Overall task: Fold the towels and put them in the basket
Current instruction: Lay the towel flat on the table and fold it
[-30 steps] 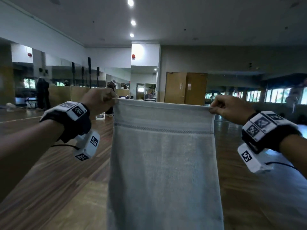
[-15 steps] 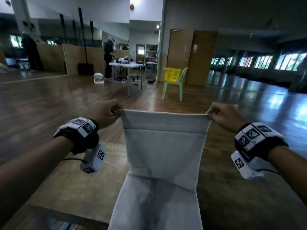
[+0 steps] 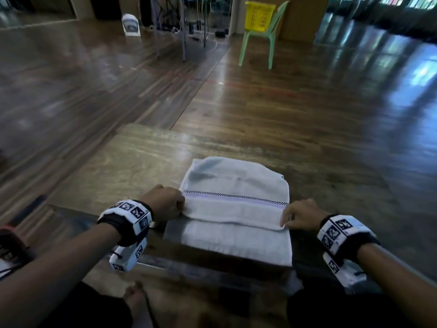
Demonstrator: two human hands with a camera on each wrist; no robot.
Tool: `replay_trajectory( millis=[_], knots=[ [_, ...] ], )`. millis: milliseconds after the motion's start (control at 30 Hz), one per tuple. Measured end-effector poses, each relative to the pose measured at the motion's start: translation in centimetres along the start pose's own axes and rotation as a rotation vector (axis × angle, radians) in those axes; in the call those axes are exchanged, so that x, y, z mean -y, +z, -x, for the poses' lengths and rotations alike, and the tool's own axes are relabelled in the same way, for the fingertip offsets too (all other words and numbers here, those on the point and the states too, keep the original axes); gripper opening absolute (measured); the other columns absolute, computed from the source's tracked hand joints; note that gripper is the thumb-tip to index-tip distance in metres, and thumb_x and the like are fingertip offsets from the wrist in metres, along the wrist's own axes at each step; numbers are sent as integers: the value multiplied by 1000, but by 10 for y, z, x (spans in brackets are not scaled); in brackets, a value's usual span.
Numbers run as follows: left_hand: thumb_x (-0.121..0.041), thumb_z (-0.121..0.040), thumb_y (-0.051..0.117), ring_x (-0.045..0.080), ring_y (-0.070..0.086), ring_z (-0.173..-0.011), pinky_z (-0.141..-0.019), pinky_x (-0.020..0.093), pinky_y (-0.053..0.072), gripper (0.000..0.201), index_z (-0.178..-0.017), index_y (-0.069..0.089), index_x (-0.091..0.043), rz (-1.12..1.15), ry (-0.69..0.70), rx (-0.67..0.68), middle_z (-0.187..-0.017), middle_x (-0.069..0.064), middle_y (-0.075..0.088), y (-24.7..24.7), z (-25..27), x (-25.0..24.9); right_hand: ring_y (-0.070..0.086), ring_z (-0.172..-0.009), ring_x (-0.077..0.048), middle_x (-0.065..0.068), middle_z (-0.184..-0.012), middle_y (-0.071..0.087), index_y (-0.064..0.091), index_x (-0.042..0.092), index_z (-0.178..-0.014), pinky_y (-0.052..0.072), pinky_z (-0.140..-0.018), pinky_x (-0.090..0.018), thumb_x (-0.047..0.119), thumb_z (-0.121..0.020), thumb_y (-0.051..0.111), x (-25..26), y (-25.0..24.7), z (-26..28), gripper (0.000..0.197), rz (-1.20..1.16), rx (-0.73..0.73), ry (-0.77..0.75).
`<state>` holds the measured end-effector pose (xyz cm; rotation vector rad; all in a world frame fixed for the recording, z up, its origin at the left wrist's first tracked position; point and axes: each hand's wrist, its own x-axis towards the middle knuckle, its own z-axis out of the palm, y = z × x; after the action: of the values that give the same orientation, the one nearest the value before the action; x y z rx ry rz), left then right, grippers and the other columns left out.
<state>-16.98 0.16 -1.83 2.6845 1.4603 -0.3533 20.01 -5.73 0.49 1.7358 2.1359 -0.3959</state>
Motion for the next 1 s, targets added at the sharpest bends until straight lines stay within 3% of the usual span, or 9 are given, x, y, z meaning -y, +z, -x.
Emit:
replay_trajectory(
  millis=[67, 167, 333, 500, 633, 767, 833, 900, 1000],
  knots=[
    [-34, -84, 54, 16, 59, -98, -87, 31, 32, 17, -93, 65, -26, -14, -21, -37, -103, -7, 66, 1, -5, 2, 61, -98, 0, 22, -88, 66, 55, 51, -64, 34, -96, -33, 39, -82, 63, -5, 2, -9, 22, 7, -37, 8],
    [-35, -85, 54, 15, 60, -92, -82, 30, 28, 17, -90, 67, -26, -5, -71, -83, -98, -7, 67, 2, -15, 5, 61, -97, -3, 24, -68, 55, 58, 49, -64, 29, -94, -34, 34, -83, 61, -16, 1, -24, 25, 2, -160, 88],
    [-35, -86, 53, 21, 61, -94, -89, 34, 33, 18, -94, 66, -26, -41, -125, -96, -100, -4, 68, -10, -44, -3, 58, -106, -10, 17, -96, 69, 71, 42, -78, 27, -92, -39, 36, -87, 59, -31, -5, -49, 16, -7, -258, 215],
    [-31, -86, 52, 21, 59, -95, -93, 35, 32, 18, -94, 68, -27, -35, -147, -93, -99, -2, 68, -17, -59, -8, 56, -108, -14, 15, -99, 70, 72, 40, -77, 26, -91, -40, 35, -87, 60, -39, -10, -59, 17, -25, -297, 278],
    [-33, -87, 55, 17, 60, -92, -88, 33, 30, 15, -92, 69, -31, 12, -124, -147, -96, -7, 69, -18, -53, -6, 57, -102, -13, 15, -98, 69, 71, 41, -81, 26, -89, -39, 34, -88, 59, -39, -9, -51, 15, -47, -370, 237],
    [-37, -88, 58, 13, 59, -86, -79, 31, 26, 13, -88, 69, -30, 100, -120, -346, -92, -11, 66, -29, -32, 0, 57, -93, -18, 9, -86, 64, 73, 32, -88, 21, -79, -34, 24, -84, 65, -49, -12, -29, 11, -174, -632, 156],
    [-34, -87, 61, 15, 58, -85, -76, 30, 24, 10, -85, 69, -28, 136, -103, -439, -89, -11, 65, -33, -19, 2, 57, -85, -17, 11, -78, 58, 74, 30, -85, 31, -82, -40, 19, -79, 71, -56, -12, -16, 13, -250, -715, 84],
    [-33, -85, 64, 15, 57, -84, -76, 30, 24, 9, -83, 70, -27, 162, -71, -470, -87, -9, 66, -32, -8, 1, 56, -82, -16, 7, -78, 60, 75, 28, -84, 37, -82, -47, 16, -75, 74, -58, -6, -2, 15, -272, -708, 43],
    [-36, -86, 62, 14, 58, -89, -75, 29, 23, 10, -84, 70, -29, 102, -25, -390, -90, -10, 67, -23, 2, -7, 59, -86, -21, 1, -84, 66, 75, 27, -85, 42, -82, -51, 15, -75, 75, -53, 11, 12, 16, -257, -616, 1]
  ],
)
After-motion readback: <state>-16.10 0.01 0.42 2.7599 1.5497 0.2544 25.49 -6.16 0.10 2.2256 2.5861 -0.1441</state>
